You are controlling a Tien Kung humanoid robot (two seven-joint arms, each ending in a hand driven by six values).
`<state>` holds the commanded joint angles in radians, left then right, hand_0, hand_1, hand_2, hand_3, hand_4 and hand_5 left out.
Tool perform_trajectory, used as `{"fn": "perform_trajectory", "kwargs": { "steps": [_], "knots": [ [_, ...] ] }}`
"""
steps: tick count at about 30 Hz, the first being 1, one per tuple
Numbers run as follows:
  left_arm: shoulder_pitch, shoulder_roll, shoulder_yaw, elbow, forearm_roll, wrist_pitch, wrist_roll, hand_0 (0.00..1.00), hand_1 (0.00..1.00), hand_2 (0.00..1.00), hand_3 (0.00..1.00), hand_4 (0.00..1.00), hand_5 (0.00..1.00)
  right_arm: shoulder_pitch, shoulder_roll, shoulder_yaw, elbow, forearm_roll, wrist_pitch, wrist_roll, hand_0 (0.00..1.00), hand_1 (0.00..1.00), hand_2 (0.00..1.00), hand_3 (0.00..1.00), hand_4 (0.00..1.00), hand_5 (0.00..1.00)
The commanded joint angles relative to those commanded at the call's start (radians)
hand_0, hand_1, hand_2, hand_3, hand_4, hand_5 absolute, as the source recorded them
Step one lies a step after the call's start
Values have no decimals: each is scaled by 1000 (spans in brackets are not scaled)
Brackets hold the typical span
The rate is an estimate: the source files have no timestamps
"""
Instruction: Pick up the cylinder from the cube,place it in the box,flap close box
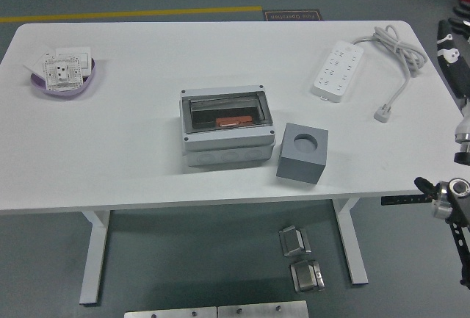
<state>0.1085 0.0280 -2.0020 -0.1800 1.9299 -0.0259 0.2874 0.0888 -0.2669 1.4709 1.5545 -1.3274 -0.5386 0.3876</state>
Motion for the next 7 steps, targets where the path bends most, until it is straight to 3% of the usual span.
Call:
{"fn": "perform_trajectory", "kwargs": {
  "steps": [7],
  "knots": [
    [-1,1,-1,0,3,-1,2,665,676,573,670,470,56,-1,0,3,1,-2,0,-2,669,649,695,688,737,432]
  ]
}}
